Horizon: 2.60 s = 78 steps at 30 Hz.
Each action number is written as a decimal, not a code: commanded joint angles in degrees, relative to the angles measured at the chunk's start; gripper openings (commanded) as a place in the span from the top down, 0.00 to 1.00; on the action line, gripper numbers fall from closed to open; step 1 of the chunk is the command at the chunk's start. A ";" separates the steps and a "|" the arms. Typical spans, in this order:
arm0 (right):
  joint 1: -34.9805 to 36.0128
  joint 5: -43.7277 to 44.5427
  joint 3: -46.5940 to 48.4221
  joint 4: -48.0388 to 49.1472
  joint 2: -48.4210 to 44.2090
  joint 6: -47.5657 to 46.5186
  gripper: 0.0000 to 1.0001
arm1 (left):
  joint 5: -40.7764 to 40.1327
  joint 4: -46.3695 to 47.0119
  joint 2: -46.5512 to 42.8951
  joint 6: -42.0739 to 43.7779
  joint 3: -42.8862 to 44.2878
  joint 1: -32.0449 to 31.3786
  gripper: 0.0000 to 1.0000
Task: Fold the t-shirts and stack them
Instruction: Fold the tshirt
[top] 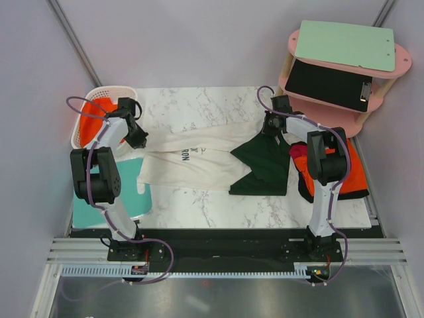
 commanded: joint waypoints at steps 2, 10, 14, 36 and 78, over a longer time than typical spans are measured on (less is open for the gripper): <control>0.77 -1.13 -1.69 -1.20 0.57 -0.08 1.00 | -6.46 -4.62 4.26 -3.17 5.39 2.64 0.98; 0.68 -0.70 -1.69 -1.29 0.66 -0.08 1.00 | -7.52 -5.41 12.26 -0.88 14.35 2.64 0.98; 0.68 -0.43 -1.42 -1.29 0.66 0.01 1.00 | -7.69 -5.32 14.73 0.17 16.73 2.55 0.98; 1.30 5.37 -7.04 -1.73 -19.01 -0.78 0.80 | -5.68 -4.27 -10.12 8.79 4.81 -3.50 0.00; 25.99 -14.04 18.78 6.27 7.24 2.03 1.00 | -11.38 4.08 -15.86 -5.36 -28.00 -4.48 0.48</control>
